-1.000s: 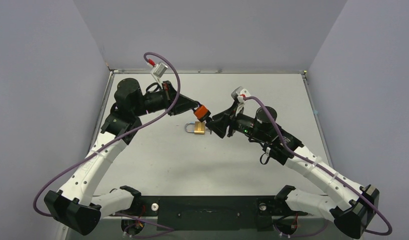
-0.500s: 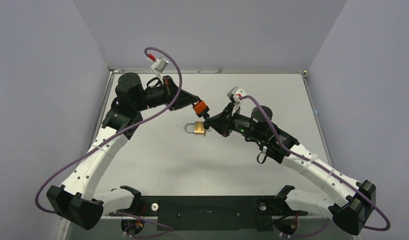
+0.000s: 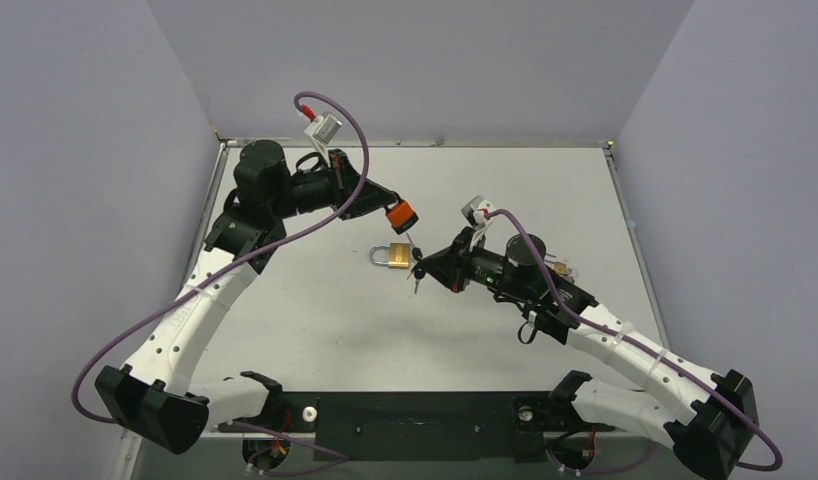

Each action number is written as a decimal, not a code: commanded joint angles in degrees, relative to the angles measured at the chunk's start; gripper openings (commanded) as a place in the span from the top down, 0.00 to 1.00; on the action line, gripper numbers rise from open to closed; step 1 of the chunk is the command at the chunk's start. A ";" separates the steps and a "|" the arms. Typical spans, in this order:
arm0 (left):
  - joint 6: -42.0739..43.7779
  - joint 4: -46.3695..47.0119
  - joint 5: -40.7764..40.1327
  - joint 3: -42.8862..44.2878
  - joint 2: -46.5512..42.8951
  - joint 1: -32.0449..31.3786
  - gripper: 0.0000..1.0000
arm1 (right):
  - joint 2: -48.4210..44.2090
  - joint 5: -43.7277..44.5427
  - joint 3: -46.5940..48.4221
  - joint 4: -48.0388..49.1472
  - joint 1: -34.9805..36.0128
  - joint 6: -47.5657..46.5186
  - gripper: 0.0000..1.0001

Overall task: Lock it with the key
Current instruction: Remove the key from the lock, then place the lock at the center of the board.

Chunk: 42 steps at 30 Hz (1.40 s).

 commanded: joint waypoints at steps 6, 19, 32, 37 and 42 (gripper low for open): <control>1.48 6.05 -2.34 3.61 -1.10 0.38 1.00 | -2.29 -0.47 -4.65 -3.76 0.06 2.74 1.00; -12.83 9.33 -15.41 -23.39 -2.67 -2.46 1.00 | 11.60 9.87 -5.94 -4.67 3.79 10.84 1.00; -18.54 20.85 -20.66 -44.92 0.81 -5.06 1.00 | 22.25 16.47 -4.95 -6.65 6.98 11.58 1.00; -19.44 25.19 -19.99 -47.89 4.01 -5.08 1.00 | 24.43 17.36 -4.65 -6.65 8.20 12.08 1.00; -19.19 26.50 -19.53 -48.40 7.30 -5.08 1.00 | 26.79 19.59 -3.79 -7.62 8.53 12.43 1.00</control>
